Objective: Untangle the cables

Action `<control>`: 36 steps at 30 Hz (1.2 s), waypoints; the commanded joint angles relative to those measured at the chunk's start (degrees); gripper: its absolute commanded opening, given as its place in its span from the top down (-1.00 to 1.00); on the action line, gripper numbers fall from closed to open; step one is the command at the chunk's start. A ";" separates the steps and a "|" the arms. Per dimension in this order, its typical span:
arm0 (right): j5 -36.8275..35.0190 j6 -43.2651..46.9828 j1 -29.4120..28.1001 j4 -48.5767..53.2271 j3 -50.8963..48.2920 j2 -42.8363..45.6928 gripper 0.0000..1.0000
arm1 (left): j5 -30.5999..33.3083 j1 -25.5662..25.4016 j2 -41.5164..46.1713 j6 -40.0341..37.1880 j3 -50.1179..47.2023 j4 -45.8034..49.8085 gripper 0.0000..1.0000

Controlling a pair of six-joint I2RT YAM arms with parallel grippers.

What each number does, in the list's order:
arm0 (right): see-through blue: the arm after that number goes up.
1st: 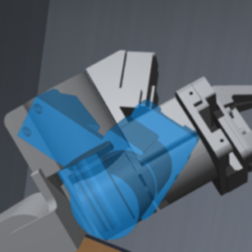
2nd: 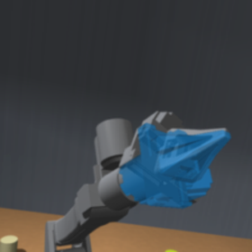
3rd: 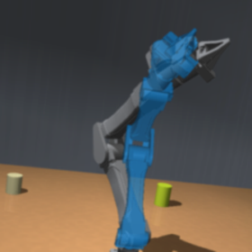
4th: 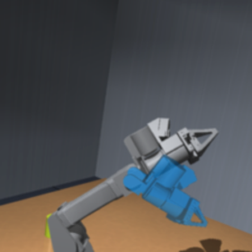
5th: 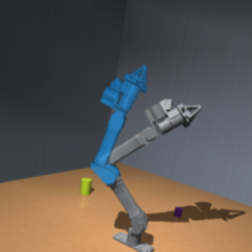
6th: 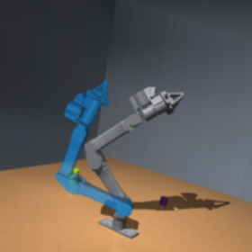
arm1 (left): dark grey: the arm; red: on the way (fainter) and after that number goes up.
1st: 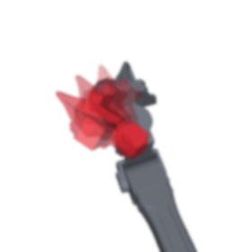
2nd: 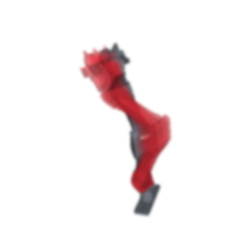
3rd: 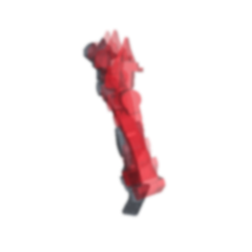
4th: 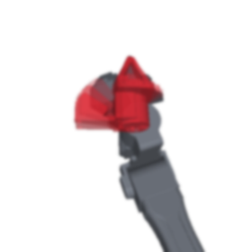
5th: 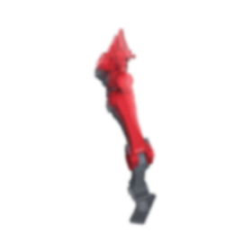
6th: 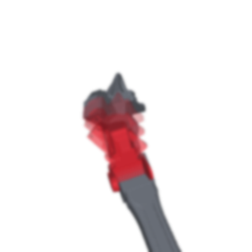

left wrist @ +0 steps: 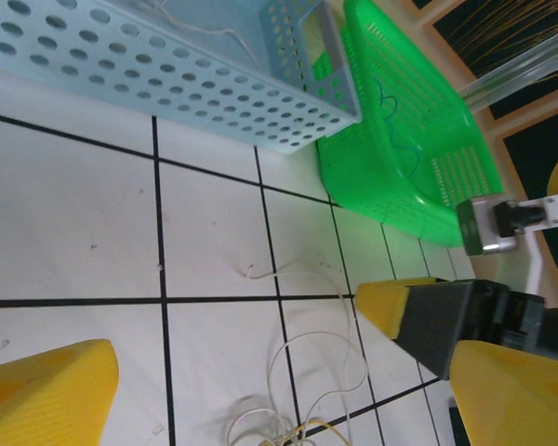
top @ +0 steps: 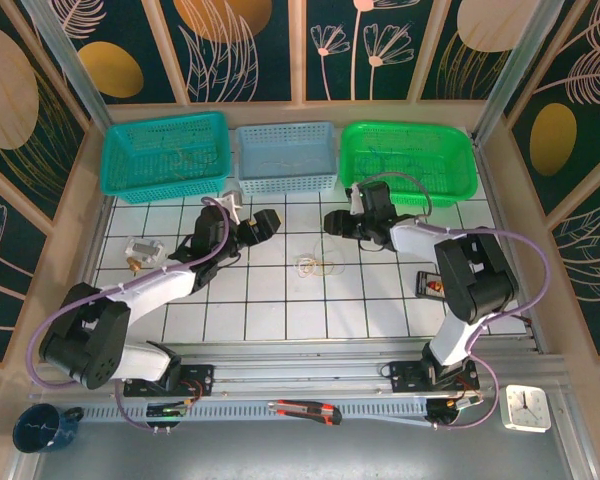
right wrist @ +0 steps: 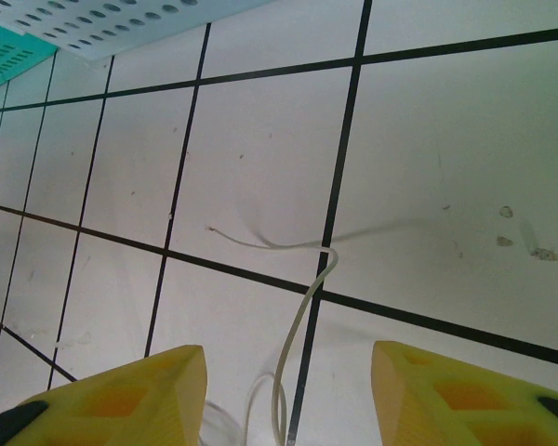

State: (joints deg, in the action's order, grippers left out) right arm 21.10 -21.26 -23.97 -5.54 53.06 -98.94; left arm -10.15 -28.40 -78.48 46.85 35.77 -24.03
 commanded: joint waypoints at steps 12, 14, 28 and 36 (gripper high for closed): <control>1.81 1.12 -1.17 2.41 6.34 -7.04 0.23 | 0.78 0.10 1.70 1.22 -1.58 -3.05 -0.85; 2.13 1.22 -1.29 2.69 6.62 -7.38 0.30 | 0.73 0.10 1.83 0.97 -1.54 -3.04 -0.85; 3.59 1.79 -1.44 3.60 6.84 -5.28 1.00 | 0.65 0.10 3.00 -1.12 -0.61 -1.78 -0.87; 5.09 -0.68 -1.70 4.98 8.95 7.17 1.00 | -1.15 0.10 3.33 -5.42 -0.61 -3.42 -0.89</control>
State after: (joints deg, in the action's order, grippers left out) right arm 24.38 -20.49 -25.02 -0.56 58.89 -98.78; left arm -10.09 -28.40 -76.14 44.64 34.70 -25.04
